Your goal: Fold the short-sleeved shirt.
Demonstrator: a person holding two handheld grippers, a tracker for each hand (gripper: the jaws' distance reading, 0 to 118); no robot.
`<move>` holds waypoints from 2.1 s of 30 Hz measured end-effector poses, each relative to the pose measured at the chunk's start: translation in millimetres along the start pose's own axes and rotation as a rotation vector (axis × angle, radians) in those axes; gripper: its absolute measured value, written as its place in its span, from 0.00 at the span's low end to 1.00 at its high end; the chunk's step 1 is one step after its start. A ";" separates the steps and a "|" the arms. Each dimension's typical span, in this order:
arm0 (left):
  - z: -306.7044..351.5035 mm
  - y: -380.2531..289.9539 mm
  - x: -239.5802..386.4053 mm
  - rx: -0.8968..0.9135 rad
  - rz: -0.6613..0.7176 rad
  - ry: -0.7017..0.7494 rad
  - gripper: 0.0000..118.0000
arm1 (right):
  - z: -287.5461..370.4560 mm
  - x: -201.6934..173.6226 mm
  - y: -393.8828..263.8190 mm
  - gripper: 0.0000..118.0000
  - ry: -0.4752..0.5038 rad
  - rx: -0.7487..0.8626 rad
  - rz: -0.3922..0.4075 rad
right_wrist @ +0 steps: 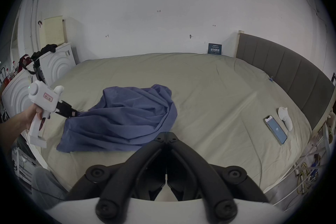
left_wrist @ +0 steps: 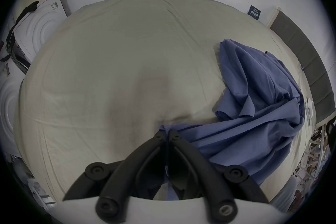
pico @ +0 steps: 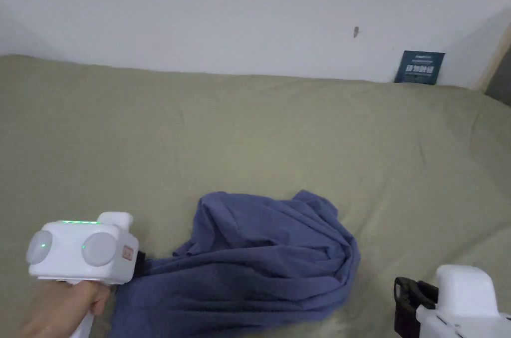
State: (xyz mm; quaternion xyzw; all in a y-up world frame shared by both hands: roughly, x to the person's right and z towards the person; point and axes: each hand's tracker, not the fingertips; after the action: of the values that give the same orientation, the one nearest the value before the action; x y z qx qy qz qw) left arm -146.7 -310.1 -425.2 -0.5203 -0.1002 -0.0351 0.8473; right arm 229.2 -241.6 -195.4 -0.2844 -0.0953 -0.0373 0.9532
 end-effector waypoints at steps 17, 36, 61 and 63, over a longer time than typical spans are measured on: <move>-27.0 3.1 -13.7 0.026 0.029 -0.037 0.00 | -247.8 20.5 75.9 0.72 0.013 -0.432 0.122; 74.3 13.1 -48.2 0.232 0.065 0.035 0.00 | -110.1 28.8 128.1 0.06 0.124 -0.209 0.005; 365.4 113.4 -12.4 0.720 0.060 0.068 0.00 | 85.9 32.5 301.4 0.06 0.074 0.207 -0.035; 364.1 129.0 -8.8 0.730 0.054 0.079 0.00 | 78.6 32.5 315.0 0.06 0.066 0.211 -0.029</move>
State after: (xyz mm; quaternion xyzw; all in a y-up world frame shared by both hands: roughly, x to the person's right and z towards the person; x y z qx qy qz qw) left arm -182.6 72.0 -380.2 -0.1846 -0.0594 0.0053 0.9810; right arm 287.9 64.2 -293.0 -0.1796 -0.0714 -0.0501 0.9799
